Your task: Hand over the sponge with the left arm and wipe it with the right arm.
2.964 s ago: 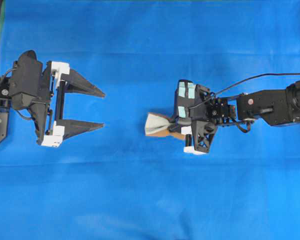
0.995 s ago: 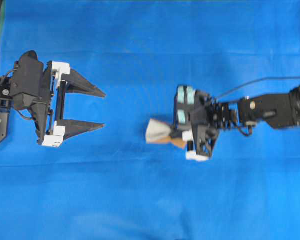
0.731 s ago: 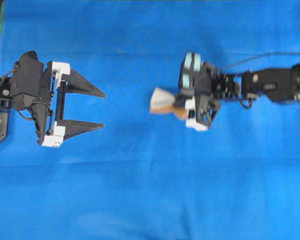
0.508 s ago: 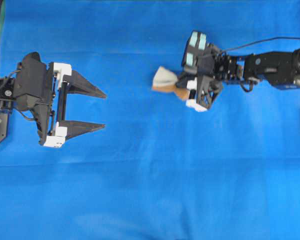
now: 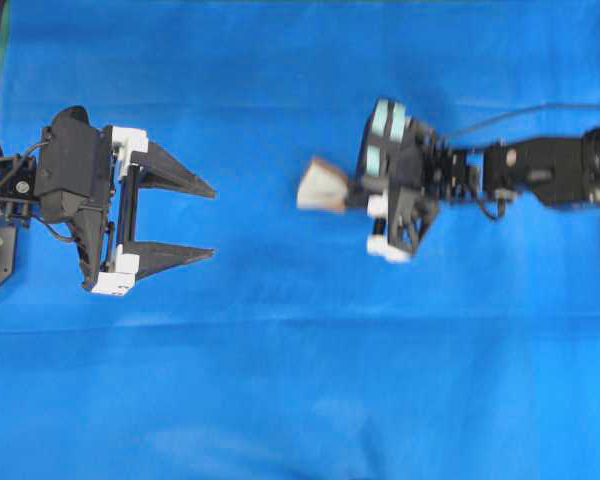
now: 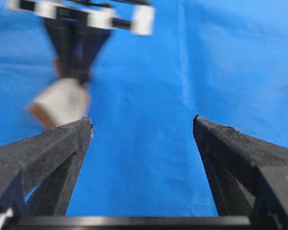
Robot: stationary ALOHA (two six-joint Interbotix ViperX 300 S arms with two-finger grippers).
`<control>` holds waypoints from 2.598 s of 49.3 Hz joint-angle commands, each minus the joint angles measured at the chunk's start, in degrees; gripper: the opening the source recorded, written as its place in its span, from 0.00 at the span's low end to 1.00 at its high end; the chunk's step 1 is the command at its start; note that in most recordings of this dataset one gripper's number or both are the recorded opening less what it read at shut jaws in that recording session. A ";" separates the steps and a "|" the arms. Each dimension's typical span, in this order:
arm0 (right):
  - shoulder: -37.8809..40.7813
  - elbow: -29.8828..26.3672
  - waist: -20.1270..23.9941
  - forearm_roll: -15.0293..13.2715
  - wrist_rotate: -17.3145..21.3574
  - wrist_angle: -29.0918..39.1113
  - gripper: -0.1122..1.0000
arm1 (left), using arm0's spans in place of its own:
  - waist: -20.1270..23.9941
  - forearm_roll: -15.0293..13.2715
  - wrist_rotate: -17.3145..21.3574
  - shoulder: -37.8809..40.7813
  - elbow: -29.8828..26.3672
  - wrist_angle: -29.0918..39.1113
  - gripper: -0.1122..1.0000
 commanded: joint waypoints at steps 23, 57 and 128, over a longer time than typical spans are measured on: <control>-0.97 -2.81 12.30 3.16 3.52 2.29 0.25 | -0.18 0.09 0.18 -0.26 -1.41 -0.62 0.84; -0.53 -1.05 -3.60 -4.13 2.64 2.20 0.25 | -0.18 0.09 0.00 -0.26 -1.32 -0.62 0.84; -18.28 -2.81 0.97 -4.57 2.72 15.21 0.76 | -0.18 0.09 0.18 -0.35 -1.32 -0.53 0.84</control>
